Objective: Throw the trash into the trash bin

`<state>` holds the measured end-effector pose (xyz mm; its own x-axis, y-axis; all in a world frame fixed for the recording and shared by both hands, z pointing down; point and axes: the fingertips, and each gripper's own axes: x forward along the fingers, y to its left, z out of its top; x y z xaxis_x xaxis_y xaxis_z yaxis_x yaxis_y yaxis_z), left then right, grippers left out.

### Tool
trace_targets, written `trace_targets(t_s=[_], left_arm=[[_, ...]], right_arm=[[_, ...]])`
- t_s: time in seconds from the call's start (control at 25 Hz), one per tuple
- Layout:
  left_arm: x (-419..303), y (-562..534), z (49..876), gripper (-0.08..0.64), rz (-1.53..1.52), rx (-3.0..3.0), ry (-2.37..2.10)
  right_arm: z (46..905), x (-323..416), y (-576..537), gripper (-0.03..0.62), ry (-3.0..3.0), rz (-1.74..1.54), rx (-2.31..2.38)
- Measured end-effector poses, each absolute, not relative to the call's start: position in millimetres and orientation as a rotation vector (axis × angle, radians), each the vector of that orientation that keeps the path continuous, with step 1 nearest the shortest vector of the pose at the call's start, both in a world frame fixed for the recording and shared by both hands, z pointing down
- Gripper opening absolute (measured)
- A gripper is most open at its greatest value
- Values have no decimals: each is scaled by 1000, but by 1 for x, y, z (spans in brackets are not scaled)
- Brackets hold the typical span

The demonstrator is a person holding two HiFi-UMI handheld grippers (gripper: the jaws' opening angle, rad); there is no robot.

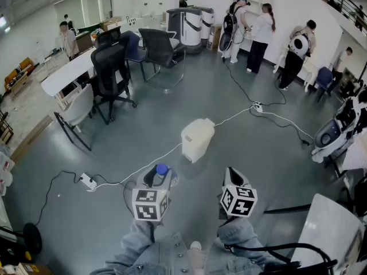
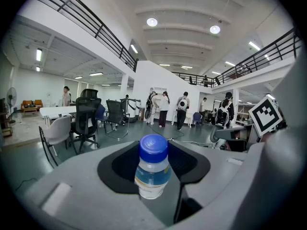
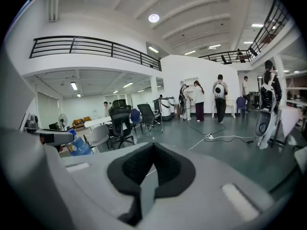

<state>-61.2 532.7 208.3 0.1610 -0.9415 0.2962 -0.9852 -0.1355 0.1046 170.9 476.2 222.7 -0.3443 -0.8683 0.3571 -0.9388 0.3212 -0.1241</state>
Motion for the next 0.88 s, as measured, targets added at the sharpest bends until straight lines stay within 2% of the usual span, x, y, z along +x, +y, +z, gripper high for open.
trace_targets(t_s=[0.88], left_arm=[[-84, 530, 225, 195, 223, 2223, -1757]], right_arm=[[239, 150, 495, 3, -2300, 538, 1688]])
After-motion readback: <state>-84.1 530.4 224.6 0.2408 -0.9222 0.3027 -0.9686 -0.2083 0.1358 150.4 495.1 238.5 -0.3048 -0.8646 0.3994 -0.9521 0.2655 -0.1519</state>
